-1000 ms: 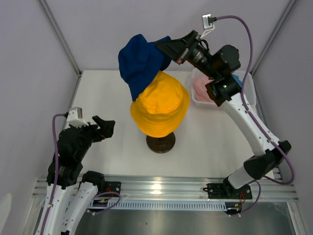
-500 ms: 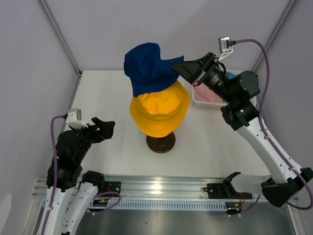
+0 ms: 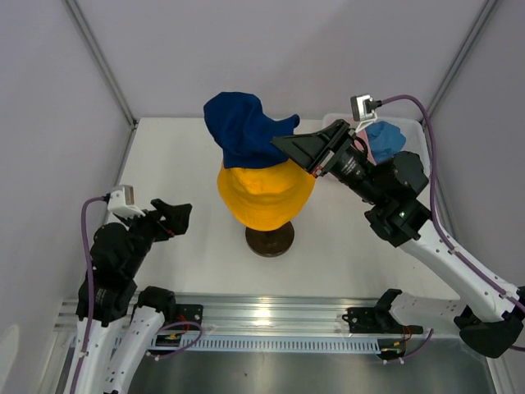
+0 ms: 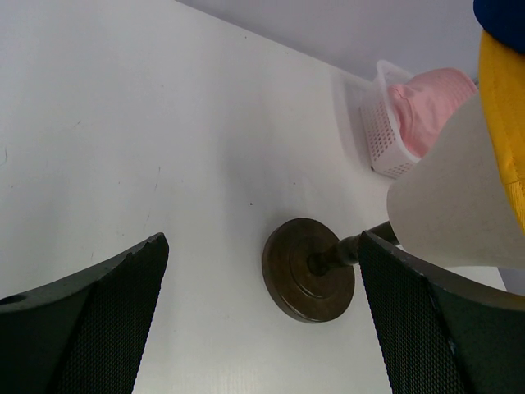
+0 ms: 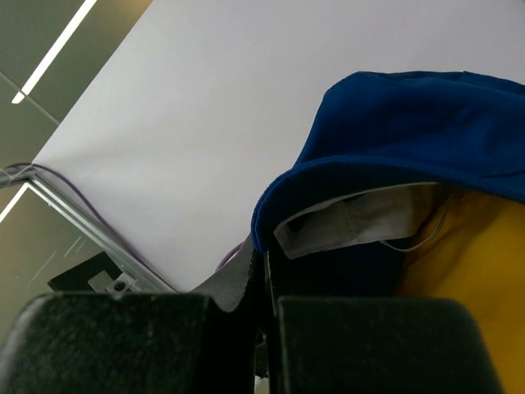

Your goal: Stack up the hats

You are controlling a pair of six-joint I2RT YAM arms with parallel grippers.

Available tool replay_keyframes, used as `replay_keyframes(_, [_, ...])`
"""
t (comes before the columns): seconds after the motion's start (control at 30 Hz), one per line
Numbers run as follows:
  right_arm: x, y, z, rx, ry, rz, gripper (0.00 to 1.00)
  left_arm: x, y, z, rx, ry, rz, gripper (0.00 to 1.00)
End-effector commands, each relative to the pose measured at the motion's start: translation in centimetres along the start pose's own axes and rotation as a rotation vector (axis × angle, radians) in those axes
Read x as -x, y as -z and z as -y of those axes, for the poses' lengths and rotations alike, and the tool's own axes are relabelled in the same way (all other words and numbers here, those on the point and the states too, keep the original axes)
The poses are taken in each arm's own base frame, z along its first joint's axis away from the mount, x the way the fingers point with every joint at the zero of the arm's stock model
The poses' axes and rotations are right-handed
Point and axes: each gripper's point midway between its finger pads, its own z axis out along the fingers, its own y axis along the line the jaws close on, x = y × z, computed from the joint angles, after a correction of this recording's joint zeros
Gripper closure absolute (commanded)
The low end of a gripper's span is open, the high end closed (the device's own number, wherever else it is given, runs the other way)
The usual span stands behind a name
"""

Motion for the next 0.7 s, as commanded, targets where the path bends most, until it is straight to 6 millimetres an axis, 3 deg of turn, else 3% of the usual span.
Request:
replay_keyframes(0.0, [2.1,-0.1,-2.4,0.016,-0.011,0.102,1.00,0.6,0.0,0.3,-0.015,0.036,0.037,0.00])
replay_keyframes(0.17, [2.9,-0.3,-3.8,0.073,-0.080,0.162,1.00,0.3,-0.2,0.8,-0.045,0.052,0.030,0.00])
replay_keyframes(0.5, [-0.2,0.8,-2.7,-0.051,-0.062,0.078,1.00,0.6,0.2,0.9,-0.052,0.053,0.047,0.01])
replay_keyframes(0.67, [-0.1,3.1,1.2,-0.244,0.005,0.109,1.00,0.9,0.5,0.8,-0.044,0.044,0.062,0.01])
